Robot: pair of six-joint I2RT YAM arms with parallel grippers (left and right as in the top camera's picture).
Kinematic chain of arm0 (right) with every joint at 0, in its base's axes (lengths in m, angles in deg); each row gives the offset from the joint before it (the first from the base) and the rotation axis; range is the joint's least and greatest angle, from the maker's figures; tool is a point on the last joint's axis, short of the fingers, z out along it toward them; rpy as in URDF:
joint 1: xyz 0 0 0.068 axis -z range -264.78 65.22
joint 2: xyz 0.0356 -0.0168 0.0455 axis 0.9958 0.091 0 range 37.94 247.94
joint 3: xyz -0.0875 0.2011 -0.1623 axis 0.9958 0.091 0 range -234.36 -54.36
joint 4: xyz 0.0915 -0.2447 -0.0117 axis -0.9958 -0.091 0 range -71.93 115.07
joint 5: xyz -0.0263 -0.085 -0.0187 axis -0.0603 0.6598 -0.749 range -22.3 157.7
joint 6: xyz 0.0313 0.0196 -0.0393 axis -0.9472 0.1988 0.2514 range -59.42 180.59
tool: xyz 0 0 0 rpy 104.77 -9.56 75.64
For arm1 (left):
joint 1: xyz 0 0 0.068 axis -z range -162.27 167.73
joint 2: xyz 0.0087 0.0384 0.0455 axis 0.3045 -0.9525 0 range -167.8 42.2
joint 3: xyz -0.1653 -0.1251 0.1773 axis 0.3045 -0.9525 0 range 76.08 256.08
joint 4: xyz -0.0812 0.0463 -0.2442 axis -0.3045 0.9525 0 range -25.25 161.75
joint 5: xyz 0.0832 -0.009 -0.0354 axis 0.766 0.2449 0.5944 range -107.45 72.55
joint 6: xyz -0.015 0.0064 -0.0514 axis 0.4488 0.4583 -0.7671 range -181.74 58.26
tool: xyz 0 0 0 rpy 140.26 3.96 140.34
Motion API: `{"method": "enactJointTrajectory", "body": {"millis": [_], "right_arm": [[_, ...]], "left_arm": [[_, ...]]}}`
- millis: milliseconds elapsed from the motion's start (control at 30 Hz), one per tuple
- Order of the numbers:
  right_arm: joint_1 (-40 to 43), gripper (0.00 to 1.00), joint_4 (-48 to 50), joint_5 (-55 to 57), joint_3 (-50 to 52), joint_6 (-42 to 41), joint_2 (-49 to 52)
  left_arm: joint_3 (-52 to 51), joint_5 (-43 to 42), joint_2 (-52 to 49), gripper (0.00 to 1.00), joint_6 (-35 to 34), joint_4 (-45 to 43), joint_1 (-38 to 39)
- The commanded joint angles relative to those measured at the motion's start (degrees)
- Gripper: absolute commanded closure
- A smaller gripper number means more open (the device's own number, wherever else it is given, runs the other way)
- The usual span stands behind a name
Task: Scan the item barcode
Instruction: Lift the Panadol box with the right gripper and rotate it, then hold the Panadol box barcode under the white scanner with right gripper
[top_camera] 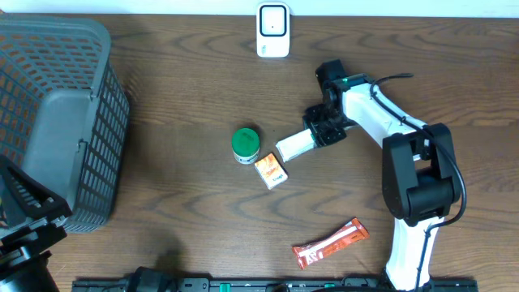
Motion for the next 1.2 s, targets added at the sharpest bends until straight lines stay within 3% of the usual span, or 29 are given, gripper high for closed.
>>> {"method": "enactJointTrajectory", "body": {"millis": [0,433,633,967,1167], "right_arm": [[-0.5,0.66,1.0,0.2,-0.5,2.7,1.0],[-0.2,0.84,4.4,-6.5,-0.5,7.9,-0.6],[-0.1,0.95,1.3,-6.2,-0.5,7.0,-7.1],[-0.2,0.94,-14.8,6.4,-0.5,-1.8,-26.0],[-0.2,0.83,-26.0,6.2,-0.5,-6.6,-31.6]], "left_arm": [[-0.4,0.1,0.3,0.09,-0.4,-0.5,-0.3],[-0.5,0.1,0.3,0.09,-0.4,-0.5,-0.3],[-1.9,0.1,0.3,0.09,-0.4,-1.6,-0.3],[-1.9,0.1,0.3,0.09,-0.4,-1.8,-0.3],[-1.9,0.1,0.3,0.09,-0.6,-1.8,-0.3]]}}
